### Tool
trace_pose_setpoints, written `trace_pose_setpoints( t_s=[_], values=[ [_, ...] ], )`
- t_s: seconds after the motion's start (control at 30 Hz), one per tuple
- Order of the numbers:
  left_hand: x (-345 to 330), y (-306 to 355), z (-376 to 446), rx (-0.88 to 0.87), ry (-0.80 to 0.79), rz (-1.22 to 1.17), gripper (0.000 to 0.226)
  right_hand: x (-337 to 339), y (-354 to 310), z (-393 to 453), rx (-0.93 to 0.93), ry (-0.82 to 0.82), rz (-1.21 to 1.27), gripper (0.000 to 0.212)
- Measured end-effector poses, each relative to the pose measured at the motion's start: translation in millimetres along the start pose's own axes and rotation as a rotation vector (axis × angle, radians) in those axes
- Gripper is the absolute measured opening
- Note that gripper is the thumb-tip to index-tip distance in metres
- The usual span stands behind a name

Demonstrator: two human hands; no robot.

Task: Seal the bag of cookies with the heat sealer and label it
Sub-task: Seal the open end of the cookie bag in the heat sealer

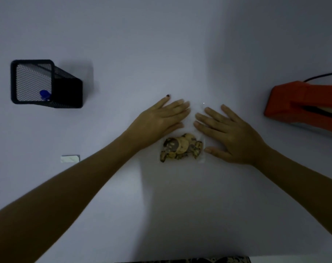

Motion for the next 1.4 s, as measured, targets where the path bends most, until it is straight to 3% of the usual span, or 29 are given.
trace_pose_setpoints(
  t_s=[0.13,0.3,0.53,0.6,0.67,0.77,1.17,1.23,1.4],
  values=[
    [-4,-13,-20,-0.033,-0.182,0.136,0.05,0,-1,1,0.01,0.018,-0.006,0.063],
    [0,-28,-41,0.172,-0.347,0.262,0.068,2,0,2,-0.002,0.042,0.035,0.056],
    [-2,-27,-40,0.2,-0.379,0.266,0.073,35,9,37,-0.407,0.437,0.249,0.036],
    [-2,-26,-39,0.199,-0.376,0.257,0.075,26,10,50,-0.517,0.361,0.28,0.045],
    [-1,-26,-38,0.196,-0.371,0.257,0.076,12,10,54,-0.594,0.23,0.287,0.069],
    [-1,-27,-39,0.196,-0.363,0.26,0.076,8,19,48,-0.637,0.171,0.258,0.085],
    [-2,-23,-37,0.198,-0.363,0.237,0.075,20,52,2,-0.734,0.172,0.401,0.085],
    [-1,-24,-37,0.202,-0.36,0.238,0.075,22,48,6,-0.66,0.143,0.381,0.089],
    [-1,-22,-37,0.201,-0.356,0.23,0.076,19,4,33,-0.08,0.078,0.207,0.067]
  ],
)
Point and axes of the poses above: each hand's wrist, its own z-axis towards the middle knuckle, its own x-axis out of the back of the hand, y = z × x, the point moved 7 cm from there along z, towards the middle knuckle, and after that the axes turned 3 degrees about x, right-handed, at the moved point
